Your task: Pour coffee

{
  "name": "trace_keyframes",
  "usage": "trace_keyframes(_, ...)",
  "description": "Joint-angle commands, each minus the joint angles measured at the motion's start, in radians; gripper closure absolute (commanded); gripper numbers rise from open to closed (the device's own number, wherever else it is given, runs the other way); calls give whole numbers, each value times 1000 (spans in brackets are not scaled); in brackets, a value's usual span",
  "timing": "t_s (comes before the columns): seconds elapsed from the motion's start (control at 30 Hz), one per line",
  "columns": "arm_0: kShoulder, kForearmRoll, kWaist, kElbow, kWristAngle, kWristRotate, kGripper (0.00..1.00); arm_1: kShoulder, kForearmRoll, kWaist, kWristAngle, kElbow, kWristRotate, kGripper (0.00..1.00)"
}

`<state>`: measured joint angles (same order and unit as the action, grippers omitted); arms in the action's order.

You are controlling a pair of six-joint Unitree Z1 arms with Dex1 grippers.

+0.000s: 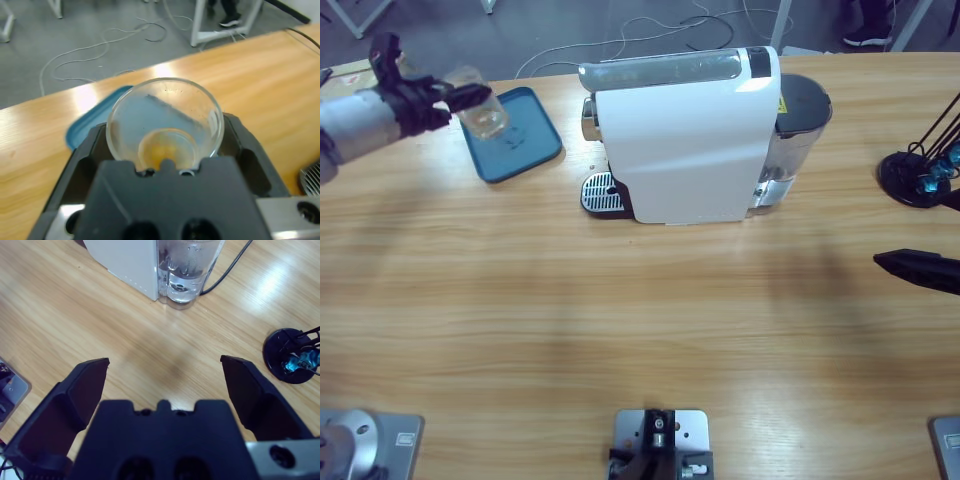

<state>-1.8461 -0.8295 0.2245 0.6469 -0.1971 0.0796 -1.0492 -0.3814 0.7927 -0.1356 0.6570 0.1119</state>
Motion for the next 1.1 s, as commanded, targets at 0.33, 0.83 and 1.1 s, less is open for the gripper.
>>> trace_keyframes(0.33, -228, 157, -11, 226, 60, -5, 1000, -72, -14, 7, 15, 13, 6, 0)
trace_keyframes(0.83, -244, 455, -8, 371, 83, -7, 272, -71, -16, 7, 13, 13, 6, 0)
trace_keyframes(1.1, -229, 441, -1, 343, 61, -1, 13, -66, -17, 7, 13, 13, 6, 0)
